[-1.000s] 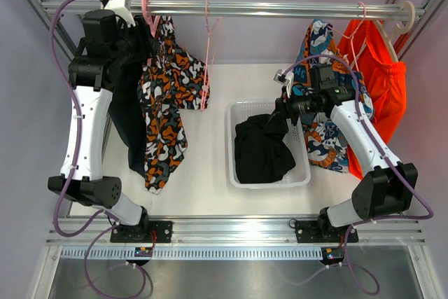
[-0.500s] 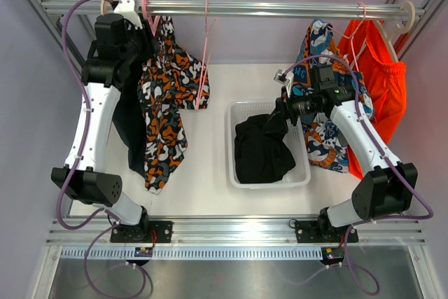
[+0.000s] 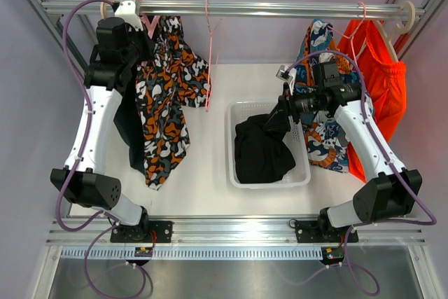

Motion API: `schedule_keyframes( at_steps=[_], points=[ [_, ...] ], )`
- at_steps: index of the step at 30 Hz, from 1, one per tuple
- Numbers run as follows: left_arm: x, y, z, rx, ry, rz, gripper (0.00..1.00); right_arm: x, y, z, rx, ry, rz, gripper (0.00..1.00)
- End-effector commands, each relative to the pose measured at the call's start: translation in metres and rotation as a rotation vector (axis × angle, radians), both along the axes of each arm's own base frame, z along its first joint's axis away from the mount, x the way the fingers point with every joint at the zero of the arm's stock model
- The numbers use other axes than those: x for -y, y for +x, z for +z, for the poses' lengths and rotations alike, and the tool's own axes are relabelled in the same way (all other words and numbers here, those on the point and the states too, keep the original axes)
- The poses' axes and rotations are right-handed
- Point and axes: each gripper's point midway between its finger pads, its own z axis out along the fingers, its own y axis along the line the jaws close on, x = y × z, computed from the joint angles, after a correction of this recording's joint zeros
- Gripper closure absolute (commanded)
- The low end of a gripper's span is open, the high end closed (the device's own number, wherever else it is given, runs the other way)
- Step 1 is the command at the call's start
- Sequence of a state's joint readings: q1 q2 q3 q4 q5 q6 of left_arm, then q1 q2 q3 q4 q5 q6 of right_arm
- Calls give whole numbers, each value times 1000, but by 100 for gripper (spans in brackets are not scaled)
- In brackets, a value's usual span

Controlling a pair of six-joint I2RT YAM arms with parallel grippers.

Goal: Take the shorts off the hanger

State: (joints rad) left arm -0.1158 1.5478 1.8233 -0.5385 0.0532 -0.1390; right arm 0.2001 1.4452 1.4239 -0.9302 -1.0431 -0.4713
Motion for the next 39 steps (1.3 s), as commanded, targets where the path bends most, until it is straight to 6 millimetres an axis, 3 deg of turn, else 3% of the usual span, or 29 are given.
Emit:
schedule_keyframes(
  at_steps=[1,6,9,13,14,17,18,20,21,22,23,24,25,27,28,29,31,32,33,39],
  points=[
    [3,-19,80,253,-30,-26,100,-3,-12,37,107,52,49,24],
    [7,-43,108,325,-50,-65,100,-5,-14,46,116,76,61,24],
    [12,-54,108,318,-54,-97,100,-7,-14,48,126,69,64,24],
    [15,-69,85,263,-44,-130,100,-18,-17,45,169,1,78,26],
    [16,-71,68,229,-43,-139,100,-21,-19,46,180,-10,87,26],
    [20,-95,61,226,-50,-173,100,-38,-25,52,223,-32,117,27],
    [21,-98,43,188,-51,-180,100,-46,-29,57,241,-42,131,28],
    [21,-121,42,195,-58,-195,100,-56,-29,62,257,-44,141,28],
    [21,-126,25,155,-59,-197,100,-64,-34,74,272,-33,151,28],
    [20,-134,20,148,-61,-199,100,-69,-34,78,276,-27,158,29],
    [20,-149,24,167,-65,-208,100,-75,-35,82,257,-19,156,29],
    [21,-157,20,160,-70,-215,100,-81,-34,97,280,0,147,30],
    [22,-164,1,116,-80,-221,100,-92,-38,106,290,18,161,31],
    [24,-189,-1,132,-96,-244,100,-107,-32,125,278,39,83,31],
    [25,-195,-18,91,-116,-247,100,-115,-27,132,267,49,36,32],
    [29,-203,-23,84,-132,-269,100,-133,-27,144,218,101,-5,35],
    [30,-225,-23,106,-177,-278,100,-147,-8,158,192,131,-168,36],
    [32,-229,-35,84,-193,-281,100,-167,-8,153,165,130,-185,36],
    [31,-241,-31,114,-204,-282,100,-173,-2,166,147,154,-253,36],
    [31,-266,-39,129,-298,-270,100,-229,16,158,-41,169,-373,36]
  ],
)
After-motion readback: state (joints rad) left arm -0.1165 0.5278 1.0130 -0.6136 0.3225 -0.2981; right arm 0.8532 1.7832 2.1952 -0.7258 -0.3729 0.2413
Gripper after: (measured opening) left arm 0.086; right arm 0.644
